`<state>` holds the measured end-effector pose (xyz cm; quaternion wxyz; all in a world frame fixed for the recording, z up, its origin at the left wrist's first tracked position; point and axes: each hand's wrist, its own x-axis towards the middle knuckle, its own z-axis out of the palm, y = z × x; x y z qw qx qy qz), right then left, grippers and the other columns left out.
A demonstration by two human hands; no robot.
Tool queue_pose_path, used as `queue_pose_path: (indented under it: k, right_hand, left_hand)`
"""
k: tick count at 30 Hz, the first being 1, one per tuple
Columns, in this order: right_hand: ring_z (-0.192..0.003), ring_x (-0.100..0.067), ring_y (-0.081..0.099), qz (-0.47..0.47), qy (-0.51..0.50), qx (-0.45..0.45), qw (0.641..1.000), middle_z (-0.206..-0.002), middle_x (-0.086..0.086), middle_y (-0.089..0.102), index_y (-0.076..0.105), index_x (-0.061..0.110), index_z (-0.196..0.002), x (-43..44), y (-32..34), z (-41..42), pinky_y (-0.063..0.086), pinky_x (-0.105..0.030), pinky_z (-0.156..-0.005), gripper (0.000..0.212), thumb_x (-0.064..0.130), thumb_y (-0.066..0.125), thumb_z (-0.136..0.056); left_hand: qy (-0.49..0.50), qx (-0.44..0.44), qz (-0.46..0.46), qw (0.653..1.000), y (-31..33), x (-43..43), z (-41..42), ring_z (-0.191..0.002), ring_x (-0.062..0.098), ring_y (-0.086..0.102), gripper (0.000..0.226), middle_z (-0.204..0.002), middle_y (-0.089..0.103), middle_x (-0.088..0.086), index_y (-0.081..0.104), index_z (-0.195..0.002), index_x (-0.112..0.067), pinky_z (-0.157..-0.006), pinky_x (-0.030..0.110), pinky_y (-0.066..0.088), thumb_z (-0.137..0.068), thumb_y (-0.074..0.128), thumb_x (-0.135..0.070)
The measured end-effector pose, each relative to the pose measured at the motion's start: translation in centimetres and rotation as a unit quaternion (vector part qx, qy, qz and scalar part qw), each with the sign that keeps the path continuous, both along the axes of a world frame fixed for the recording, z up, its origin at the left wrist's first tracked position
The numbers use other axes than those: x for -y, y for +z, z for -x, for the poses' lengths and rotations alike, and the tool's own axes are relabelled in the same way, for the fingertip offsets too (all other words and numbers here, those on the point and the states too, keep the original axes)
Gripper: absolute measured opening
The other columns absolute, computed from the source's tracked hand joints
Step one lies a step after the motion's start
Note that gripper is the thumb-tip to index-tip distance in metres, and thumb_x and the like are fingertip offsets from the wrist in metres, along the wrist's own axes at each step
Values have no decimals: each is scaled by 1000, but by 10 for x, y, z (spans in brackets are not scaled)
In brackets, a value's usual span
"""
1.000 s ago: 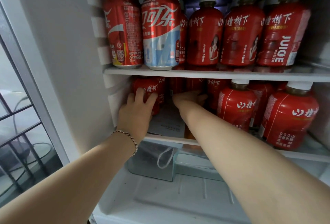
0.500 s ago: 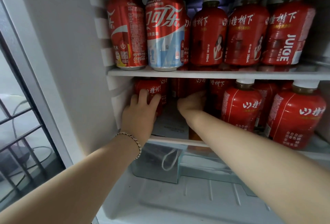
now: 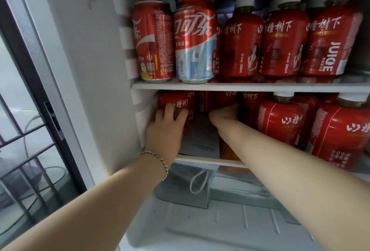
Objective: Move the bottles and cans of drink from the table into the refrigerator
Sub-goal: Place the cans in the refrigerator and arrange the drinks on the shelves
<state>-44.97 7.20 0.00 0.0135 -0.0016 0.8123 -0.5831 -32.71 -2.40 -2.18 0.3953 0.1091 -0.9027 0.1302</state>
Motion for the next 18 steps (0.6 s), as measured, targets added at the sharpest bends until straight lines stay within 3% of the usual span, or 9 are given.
queue_pose_path:
  k: [6, 11, 14, 18]
  right_hand:
    - [-136, -30, 34, 6, -21, 43, 999, -153, -13, 24, 5, 9, -150, 2, 10, -1, 36, -37, -106, 89, 18, 65, -85]
    - [-136, -29, 29, -69, -54, -44, 995, -147, -13, 29, 25, 5, -141, 17, -5, -40, 28, -39, -110, 82, 23, 72, -77]
    - [-136, -29, 28, -48, -34, -68, 996, -146, -13, 29, 31, 6, -138, 21, -9, -51, 27, -38, -110, 69, 17, 67, -80]
    - [-138, -31, 27, -12, -33, -60, 998, -150, -15, 25, 15, 5, -147, 4, -7, -27, 25, -36, -112, 81, 14, 64, -84]
  left_hand:
    - [4, 7, -6, 1000, 0, 0, 0, -66, 32, 60, 60, -92, 61, 16, 69, -97, -16, -39, 26, 43, -41, 90, -13]
    - [7, 1, -2, 1000, 1, -1, -1, -64, 33, 60, 57, -90, 61, 16, 69, -95, -15, -38, 25, 42, -41, 89, -11]
    - [9, -3, 3, 1000, 0, -1, -1, -63, 33, 60, 56, -89, 61, 17, 69, -94, -14, -37, 24, 40, -42, 89, -11]
    - [0, -4, -2, 1000, -1, 0, -1, -66, 33, 60, 57, -91, 61, 16, 69, -95, -14, -39, 27, 44, -42, 90, -13]
